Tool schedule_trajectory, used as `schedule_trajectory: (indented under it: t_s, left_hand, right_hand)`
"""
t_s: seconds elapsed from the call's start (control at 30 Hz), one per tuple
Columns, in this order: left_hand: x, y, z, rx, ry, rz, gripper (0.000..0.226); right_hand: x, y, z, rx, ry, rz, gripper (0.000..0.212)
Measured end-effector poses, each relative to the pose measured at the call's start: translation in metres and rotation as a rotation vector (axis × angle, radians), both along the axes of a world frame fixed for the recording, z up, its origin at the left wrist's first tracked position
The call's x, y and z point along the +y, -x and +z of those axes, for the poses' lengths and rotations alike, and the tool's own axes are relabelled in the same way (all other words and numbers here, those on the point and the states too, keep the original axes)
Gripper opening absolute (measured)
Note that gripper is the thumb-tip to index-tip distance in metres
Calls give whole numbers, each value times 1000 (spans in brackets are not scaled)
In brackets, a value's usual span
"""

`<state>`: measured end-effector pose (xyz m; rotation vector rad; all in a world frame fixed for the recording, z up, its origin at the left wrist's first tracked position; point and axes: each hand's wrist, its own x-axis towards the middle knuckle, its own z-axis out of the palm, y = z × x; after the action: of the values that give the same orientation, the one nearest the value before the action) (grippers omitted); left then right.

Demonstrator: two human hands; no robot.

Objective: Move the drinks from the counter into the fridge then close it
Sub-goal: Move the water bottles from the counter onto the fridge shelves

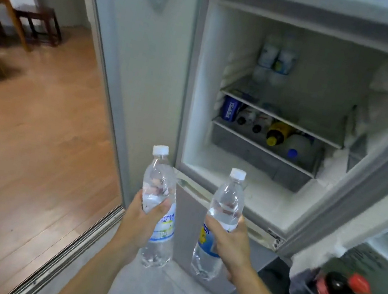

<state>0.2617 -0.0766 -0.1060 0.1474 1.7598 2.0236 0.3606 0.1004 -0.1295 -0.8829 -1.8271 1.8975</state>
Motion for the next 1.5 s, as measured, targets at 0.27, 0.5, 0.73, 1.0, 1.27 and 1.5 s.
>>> schedule_trajectory:
  t_s: [0.27,0.5,0.73,1.0,1.27,1.5]
  left_hand:
    - [74,99,51,137,-78,-223,36]
    - [173,167,89,348,-28,-297,35]
    - [280,235,127,504,-35,-317,30]
    - [360,286,154,572,-36,-336,42]
    - [404,313,148,584,-70,-196,60]
    - [431,336,144,633,-57,-134,72]
  right_hand:
    - [38,63,62,150,-90,-287,45]
    - [115,131,109,255,-146,-461,61]
    - [225,215,146,353,-201,-502,31]
    - [287,281,170,261,-186,-460,85]
    - [315,319,172,271,-295,-429,96]
    - [329,342,168,217,-290,-444,102]
